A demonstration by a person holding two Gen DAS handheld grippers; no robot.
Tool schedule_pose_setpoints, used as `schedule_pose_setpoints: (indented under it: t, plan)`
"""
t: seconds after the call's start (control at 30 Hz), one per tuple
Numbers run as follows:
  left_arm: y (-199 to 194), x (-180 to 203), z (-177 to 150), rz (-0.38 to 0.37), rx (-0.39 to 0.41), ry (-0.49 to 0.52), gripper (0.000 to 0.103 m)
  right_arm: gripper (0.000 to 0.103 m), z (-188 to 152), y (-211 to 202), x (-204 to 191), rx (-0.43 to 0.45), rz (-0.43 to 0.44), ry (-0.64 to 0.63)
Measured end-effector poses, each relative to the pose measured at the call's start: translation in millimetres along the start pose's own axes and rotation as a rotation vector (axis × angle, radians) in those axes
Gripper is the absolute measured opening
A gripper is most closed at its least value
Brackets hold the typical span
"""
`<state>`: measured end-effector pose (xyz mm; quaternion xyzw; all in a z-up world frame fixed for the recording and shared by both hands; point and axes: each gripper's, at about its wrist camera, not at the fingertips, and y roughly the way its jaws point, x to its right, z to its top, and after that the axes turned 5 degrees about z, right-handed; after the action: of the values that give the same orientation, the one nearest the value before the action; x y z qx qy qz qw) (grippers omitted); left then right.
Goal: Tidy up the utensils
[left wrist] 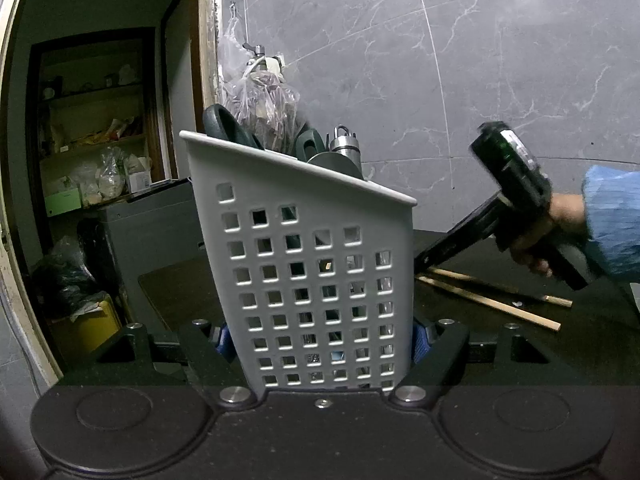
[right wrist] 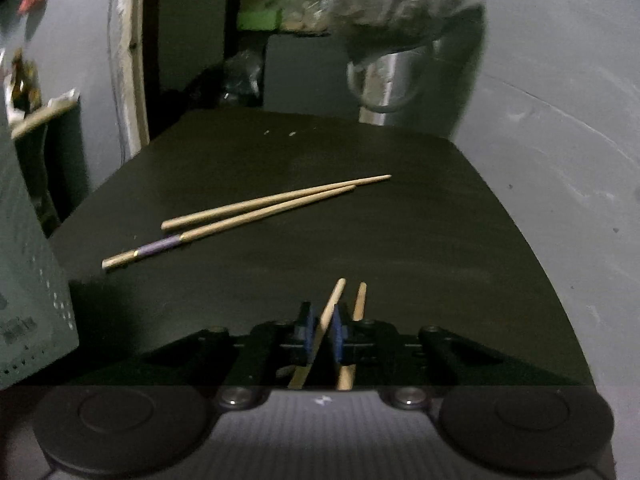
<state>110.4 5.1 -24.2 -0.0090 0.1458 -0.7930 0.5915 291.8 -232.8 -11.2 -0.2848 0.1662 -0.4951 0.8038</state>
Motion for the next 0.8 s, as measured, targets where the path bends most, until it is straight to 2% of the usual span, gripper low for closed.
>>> schedule_pose_setpoints:
  t: [0.07,0.17,0.4,0.43,0.47,0.57,0.67,0.8]
  plan:
    - [-0.1,0.0,-0.1,-0.001,0.001,0.0,0.078,0.031,-2.8,-8.8,10.0,0.029,-0.004,0.043]
    - [0.0,0.1,0.0,0.001,0.002,-0.002,0.078,0.044,-11.1,-24.0,23.2,0.029,-0.01,0.085]
    - [0.2,0.2,0.1,0.001,0.001,-0.002,0.078,0.044,-42.2,-55.4,53.3,-0.049,-0.016,0.268]
    - [0.2,0.3,0.2,0.002,0.001,-0.001,0.078,0.039,-47.6,-59.5,54.3,-0.05,-0.014,0.279]
    - [0.7,0.9,0.6,0.002,0.001,-0.001,0.078,0.026,-51.6,-63.6,53.6,-0.045,-0.014,0.282]
    - [1.3,1.3,0.6,0.005,-0.001,-0.002,0.078,0.01,-62.4,-74.5,43.9,-0.042,-0.007,0.276]
    - [1.5,2.1,1.5,0.008,-0.002,0.0,0.078,0.008,-62.8,-75.8,33.8,-0.045,0.014,0.285]
    - [1.3,2.0,2.2,0.009,-0.003,-0.002,0.078,0.008,-59.2,-72.1,22.5,-0.05,0.084,0.333]
